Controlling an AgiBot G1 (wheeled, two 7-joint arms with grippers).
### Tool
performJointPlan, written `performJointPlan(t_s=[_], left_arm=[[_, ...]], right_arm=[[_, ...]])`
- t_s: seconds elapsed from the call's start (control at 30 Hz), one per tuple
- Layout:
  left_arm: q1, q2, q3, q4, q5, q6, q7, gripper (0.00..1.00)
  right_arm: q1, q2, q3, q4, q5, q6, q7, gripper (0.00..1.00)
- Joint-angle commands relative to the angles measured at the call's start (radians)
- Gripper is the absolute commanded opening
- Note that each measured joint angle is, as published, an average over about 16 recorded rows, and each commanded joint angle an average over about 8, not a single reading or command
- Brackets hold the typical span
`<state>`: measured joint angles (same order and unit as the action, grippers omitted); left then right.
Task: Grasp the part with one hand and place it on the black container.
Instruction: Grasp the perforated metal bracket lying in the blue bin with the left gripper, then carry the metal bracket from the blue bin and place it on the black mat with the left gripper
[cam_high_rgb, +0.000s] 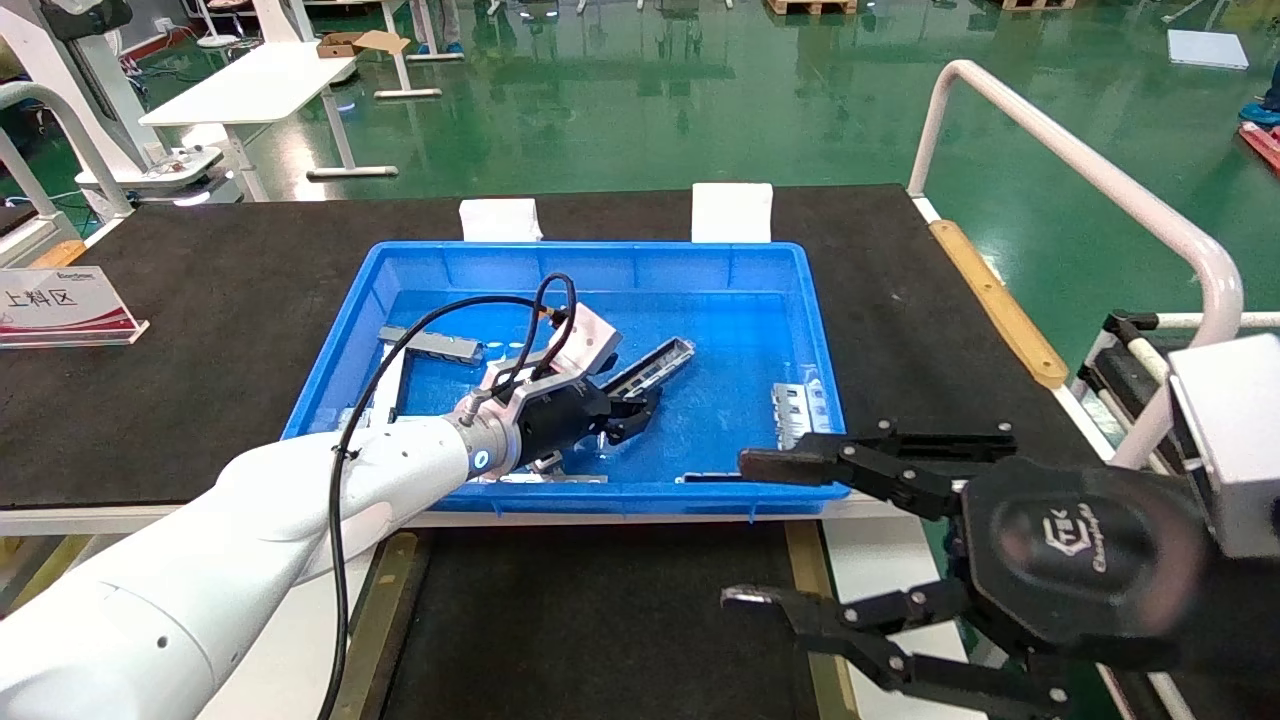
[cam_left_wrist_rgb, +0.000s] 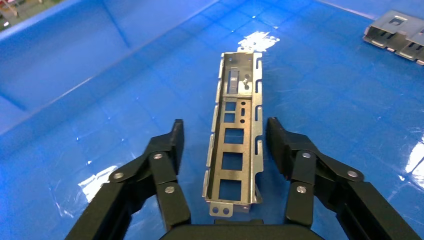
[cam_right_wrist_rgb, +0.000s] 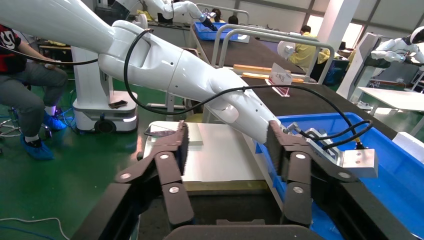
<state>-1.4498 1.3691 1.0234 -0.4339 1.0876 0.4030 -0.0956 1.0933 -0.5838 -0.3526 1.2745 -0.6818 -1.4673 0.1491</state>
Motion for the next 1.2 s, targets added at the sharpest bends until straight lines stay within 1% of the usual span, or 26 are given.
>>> performJointPlan(t_s=[0.03,0.23,0.4,0.6,0.73,0.8,0.87,0.97,1.1,1.2], left_arm=[[0.0,0.0,0.017,0.005,-0.014,-0.009,-0.008,0.0],[-0.005,-0.001,0.057,0.002,-0.057,-0.024,-0.022,0.0],[-0.014,-0.003,0.072,-0.003,-0.097,-0.037,-0.015,0.0],[-0.035,-0.01,0.061,-0.012,-0.144,-0.041,0.047,0.0],[-0.06,-0.024,0.029,-0.008,-0.183,-0.004,0.106,0.0],[-0.073,-0.041,0.008,-0.009,-0.206,0.037,0.135,0.0],[-0.082,-0.073,-0.018,-0.026,-0.235,0.104,0.169,0.0],[-0.077,-0.144,-0.065,-0.079,-0.29,0.245,0.233,0.0],[-0.041,-0.256,-0.124,-0.168,-0.369,0.453,0.319,0.0],[-0.01,-0.327,-0.148,-0.225,-0.408,0.571,0.354,0.0]], right_arm=[[0.0,0.0,0.0,0.0,0.0,0.0,0.0,0.0],[0.0,0.0,0.0,0.0,0.0,0.0,0.0,0.0],[0.0,0.0,0.0,0.0,0.0,0.0,0.0,0.0],[0.0,0.0,0.0,0.0,0.0,0.0,0.0,0.0],[0.0,0.0,0.0,0.0,0.0,0.0,0.0,0.0],[0.0,0.0,0.0,0.0,0.0,0.0,0.0,0.0],[0.0,0.0,0.0,0.0,0.0,0.0,0.0,0.0],[0.0,0.0,0.0,0.0,0.0,0.0,0.0,0.0],[0.0,0.0,-0.001,0.0,0.0,0.0,0.0,0.0],[0.0,0.0,-0.001,0.0,0.0,0.0,0.0,0.0]])
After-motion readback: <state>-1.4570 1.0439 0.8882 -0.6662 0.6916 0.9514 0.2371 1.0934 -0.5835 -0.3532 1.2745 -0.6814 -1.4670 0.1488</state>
